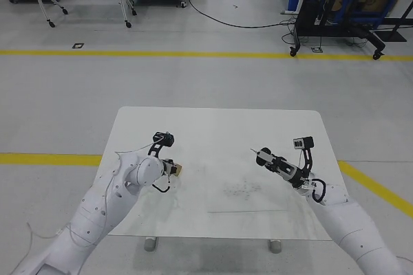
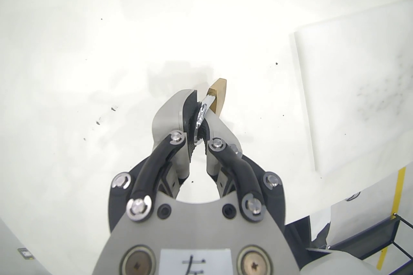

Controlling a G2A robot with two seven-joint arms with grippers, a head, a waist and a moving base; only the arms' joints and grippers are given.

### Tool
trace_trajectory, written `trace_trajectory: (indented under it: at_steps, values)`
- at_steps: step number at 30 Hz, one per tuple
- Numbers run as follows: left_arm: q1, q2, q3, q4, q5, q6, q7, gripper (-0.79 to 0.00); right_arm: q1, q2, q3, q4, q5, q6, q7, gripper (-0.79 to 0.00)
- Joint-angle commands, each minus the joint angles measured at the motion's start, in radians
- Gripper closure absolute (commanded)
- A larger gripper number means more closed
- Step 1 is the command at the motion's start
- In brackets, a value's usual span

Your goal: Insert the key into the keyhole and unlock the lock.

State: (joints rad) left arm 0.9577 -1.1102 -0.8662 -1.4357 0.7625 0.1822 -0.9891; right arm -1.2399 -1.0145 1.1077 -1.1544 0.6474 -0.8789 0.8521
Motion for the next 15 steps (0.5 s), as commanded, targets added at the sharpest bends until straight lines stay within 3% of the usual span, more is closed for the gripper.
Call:
trace_trajectory:
  at_steps: [1, 5, 9, 12, 15]
  values:
    - [0.02, 0.001, -0.023, -0.02, -0.046, -0.032, 0.048, 0.0, 0.0, 0.0, 0.0, 0.0, 0.0, 0.0, 0.0, 0.0]
    - [0.078, 0.003, -0.113, -0.013, -0.272, -0.181, 0.202, 0.0, 0.0, 0.0, 0.0, 0.0, 0.0, 0.0, 0.0, 0.0]
    - [0.114, -0.006, -0.165, 0.053, -0.536, -0.379, 0.297, 0.0, 0.0, 0.0, 0.0, 0.0, 0.0, 0.0, 0.0, 0.0]
    - [0.096, -0.024, -0.158, 0.138, -0.771, -0.534, 0.261, 0.0, 0.0, 0.0, 0.0, 0.0, 0.0, 0.0, 0.0, 0.0]
    - [0.04, -0.049, -0.117, 0.242, -1.019, -0.641, 0.125, 0.0, 0.0, 0.0, 0.0, 0.0, 0.0, 0.0, 0.0, 0.0]
